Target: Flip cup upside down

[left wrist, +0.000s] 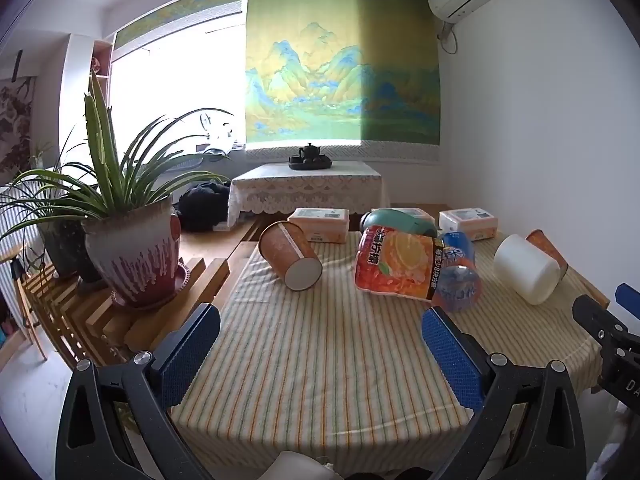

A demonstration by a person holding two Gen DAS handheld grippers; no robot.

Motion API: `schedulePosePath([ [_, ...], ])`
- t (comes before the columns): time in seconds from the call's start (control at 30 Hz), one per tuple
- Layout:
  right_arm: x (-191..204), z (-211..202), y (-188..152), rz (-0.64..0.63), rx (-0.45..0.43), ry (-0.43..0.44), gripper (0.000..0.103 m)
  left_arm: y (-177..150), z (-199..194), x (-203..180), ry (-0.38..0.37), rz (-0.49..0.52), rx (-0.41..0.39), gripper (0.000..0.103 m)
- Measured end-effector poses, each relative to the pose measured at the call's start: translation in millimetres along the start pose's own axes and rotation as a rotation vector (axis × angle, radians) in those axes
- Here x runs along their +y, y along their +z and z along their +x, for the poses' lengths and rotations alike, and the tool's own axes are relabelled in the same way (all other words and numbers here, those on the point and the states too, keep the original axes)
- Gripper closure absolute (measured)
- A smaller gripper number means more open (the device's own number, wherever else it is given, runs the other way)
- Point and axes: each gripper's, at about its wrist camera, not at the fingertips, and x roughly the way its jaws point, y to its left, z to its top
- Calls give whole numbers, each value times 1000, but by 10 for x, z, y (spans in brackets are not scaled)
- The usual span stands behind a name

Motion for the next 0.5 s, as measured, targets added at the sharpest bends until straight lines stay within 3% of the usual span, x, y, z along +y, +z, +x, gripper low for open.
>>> schedulePosePath([
  [0.5, 50, 17, 55, -8, -8, -5, 16, -9, 7, 1, 0, -1, 3, 1],
])
